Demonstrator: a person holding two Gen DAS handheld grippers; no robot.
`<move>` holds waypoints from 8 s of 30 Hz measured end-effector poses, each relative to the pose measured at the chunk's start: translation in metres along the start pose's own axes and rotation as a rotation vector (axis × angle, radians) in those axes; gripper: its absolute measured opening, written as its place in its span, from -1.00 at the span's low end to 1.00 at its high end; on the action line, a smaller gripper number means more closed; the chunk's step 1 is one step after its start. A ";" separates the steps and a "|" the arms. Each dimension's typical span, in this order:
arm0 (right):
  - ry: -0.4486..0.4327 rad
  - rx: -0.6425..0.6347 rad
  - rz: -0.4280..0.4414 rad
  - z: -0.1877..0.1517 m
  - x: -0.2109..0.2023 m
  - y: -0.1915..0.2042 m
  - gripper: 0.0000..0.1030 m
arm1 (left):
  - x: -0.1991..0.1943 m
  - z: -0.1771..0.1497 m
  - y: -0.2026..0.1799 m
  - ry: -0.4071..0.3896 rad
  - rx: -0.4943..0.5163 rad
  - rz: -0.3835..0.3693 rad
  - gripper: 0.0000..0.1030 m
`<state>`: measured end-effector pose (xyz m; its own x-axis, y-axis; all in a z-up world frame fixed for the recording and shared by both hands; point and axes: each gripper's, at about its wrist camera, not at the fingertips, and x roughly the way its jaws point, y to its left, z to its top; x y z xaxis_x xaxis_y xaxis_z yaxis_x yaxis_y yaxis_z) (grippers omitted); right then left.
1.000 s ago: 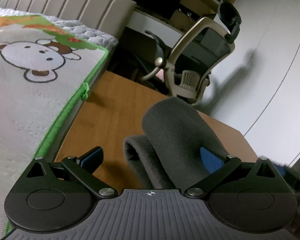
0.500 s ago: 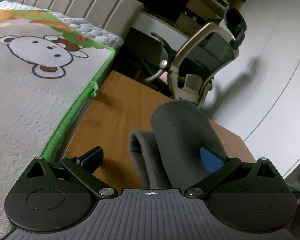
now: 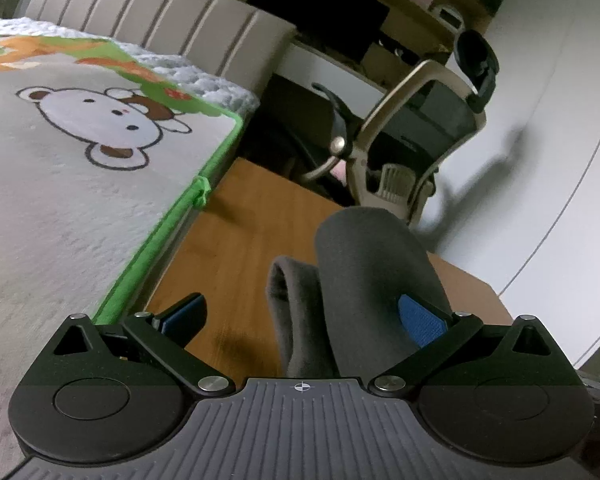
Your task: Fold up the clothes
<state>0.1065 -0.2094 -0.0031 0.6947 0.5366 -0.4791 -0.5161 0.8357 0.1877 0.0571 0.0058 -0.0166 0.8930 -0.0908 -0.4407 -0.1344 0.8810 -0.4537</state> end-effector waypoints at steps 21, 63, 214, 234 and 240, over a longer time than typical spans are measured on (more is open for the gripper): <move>-0.033 -0.058 -0.064 -0.002 -0.007 0.011 1.00 | -0.006 -0.003 -0.005 -0.024 0.029 0.043 1.00; -0.046 -0.038 -0.076 -0.002 -0.008 0.009 1.00 | -0.006 -0.004 -0.001 -0.019 0.001 0.015 1.00; 0.070 0.003 -0.053 -0.034 -0.056 0.010 1.00 | -0.082 -0.070 -0.063 0.038 0.215 0.179 1.00; 0.221 -0.070 -0.210 -0.051 -0.059 0.015 1.00 | -0.061 -0.079 -0.074 0.180 0.336 0.354 1.00; 0.218 -0.070 -0.211 -0.050 -0.057 0.015 1.00 | -0.062 -0.079 -0.073 0.180 0.333 0.350 1.00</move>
<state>0.0345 -0.2334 -0.0161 0.6698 0.3080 -0.6756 -0.4103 0.9119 0.0089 -0.0219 -0.0891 -0.0175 0.7269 0.1837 -0.6617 -0.2418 0.9703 0.0037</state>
